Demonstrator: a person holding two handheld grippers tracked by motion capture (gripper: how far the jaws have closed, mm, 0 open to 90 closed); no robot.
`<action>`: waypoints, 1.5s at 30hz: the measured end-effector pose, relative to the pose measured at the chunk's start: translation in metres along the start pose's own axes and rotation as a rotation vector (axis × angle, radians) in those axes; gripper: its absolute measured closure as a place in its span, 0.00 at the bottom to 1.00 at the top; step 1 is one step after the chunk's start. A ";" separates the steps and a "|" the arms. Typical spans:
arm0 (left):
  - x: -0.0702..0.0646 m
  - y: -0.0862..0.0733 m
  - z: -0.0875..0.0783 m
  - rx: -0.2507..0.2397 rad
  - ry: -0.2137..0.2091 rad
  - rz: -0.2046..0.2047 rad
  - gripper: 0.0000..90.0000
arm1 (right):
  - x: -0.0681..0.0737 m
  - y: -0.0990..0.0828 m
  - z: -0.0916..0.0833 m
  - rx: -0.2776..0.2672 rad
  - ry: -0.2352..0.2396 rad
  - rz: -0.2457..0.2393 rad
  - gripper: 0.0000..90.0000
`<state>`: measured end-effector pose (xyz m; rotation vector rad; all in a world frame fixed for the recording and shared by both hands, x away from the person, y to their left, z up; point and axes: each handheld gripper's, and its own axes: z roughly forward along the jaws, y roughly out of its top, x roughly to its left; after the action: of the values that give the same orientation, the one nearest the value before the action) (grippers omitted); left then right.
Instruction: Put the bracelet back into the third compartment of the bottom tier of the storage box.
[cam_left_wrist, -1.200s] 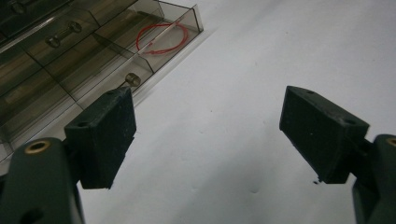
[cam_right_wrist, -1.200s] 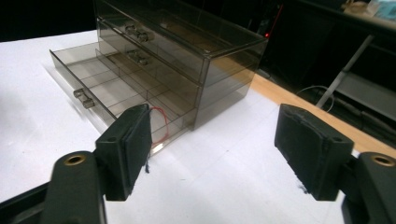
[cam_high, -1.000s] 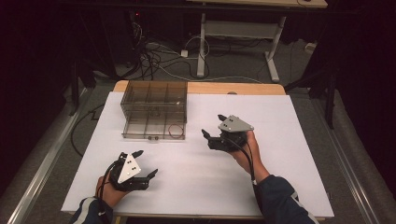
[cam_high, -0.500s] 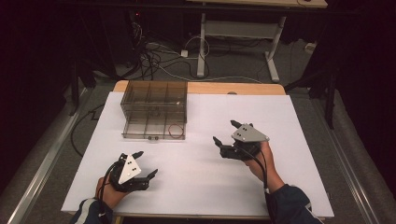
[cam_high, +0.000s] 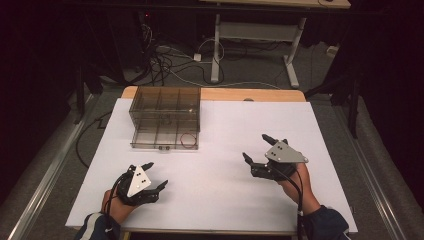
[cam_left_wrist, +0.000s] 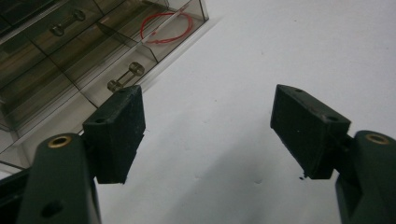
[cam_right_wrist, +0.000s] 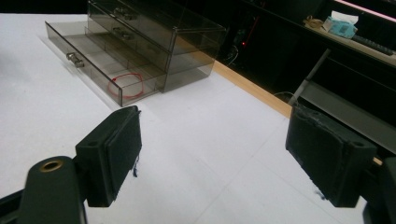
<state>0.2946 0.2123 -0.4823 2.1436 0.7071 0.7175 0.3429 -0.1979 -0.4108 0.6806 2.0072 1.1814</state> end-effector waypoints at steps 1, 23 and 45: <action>0.000 0.000 0.000 0.001 0.000 0.001 0.29 | 0.000 0.000 0.000 0.000 0.000 0.000 0.21; 0.009 -0.001 -0.002 0.015 0.027 -0.032 0.53 | -0.009 -0.047 -0.045 0.012 -0.018 0.001 0.22; 0.023 -0.006 0.002 0.061 -0.023 -0.053 0.97 | -0.002 -0.093 -0.061 0.091 -0.034 0.042 0.22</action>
<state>0.3102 0.2302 -0.4816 2.1761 0.7791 0.6504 0.2879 -0.2729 -0.4722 0.7858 2.0373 1.1007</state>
